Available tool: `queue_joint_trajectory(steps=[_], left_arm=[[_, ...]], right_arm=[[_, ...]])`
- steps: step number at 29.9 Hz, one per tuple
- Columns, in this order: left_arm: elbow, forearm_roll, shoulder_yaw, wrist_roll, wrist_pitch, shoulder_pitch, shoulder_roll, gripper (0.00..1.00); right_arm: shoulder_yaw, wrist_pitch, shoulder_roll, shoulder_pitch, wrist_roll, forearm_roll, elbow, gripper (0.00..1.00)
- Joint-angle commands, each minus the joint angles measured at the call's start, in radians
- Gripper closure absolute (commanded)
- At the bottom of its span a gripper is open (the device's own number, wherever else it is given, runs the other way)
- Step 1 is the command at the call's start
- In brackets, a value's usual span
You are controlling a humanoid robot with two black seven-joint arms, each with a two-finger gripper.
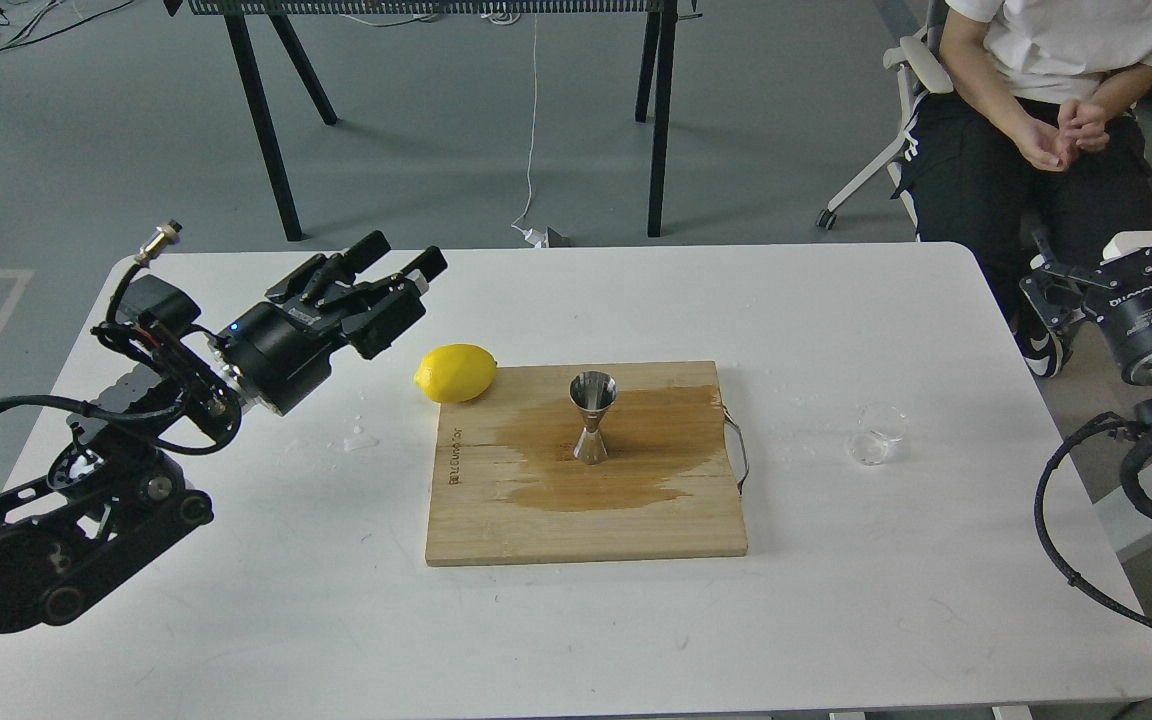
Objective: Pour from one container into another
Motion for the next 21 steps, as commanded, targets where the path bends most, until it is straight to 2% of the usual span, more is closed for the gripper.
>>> queue_joint_trajectory(steps=[1,3,6,9,13,17,21], left_arm=[[0.006,-0.266,-0.050,-0.043,-0.079,-0.029,-0.003,0.00],[0.012,-0.436,-0.086,-0.047,-0.149,-0.042,-0.003,0.00],[0.036,-0.748,-0.175,-0.075,-0.305,-0.041,-0.003,0.00],[0.094,-0.975,-0.218,-0.078,-0.403,-0.043,-0.011,0.00],[0.179,-1.224,-0.245,-0.075,-0.480,-0.044,-0.020,0.00],[0.281,-1.423,-0.248,-0.069,-0.593,-0.044,-0.030,0.00],[0.355,-1.526,-0.248,-0.060,-0.621,-0.047,-0.077,0.00]], right_arm=[[0.001,0.000,-0.030,-0.003,-0.005,-0.001,-0.007,0.00],[0.003,0.000,-0.040,0.001,-0.008,-0.001,-0.016,0.00],[0.000,0.000,-0.045,0.006,-0.011,-0.001,-0.019,0.00],[-0.002,0.000,-0.042,-0.003,-0.011,0.001,-0.016,0.00],[0.001,0.000,-0.033,-0.045,-0.011,0.022,-0.004,0.00],[0.001,0.000,-0.033,-0.117,-0.010,0.165,0.065,0.00],[0.001,0.000,-0.034,-0.190,-0.011,0.275,0.165,0.00]])
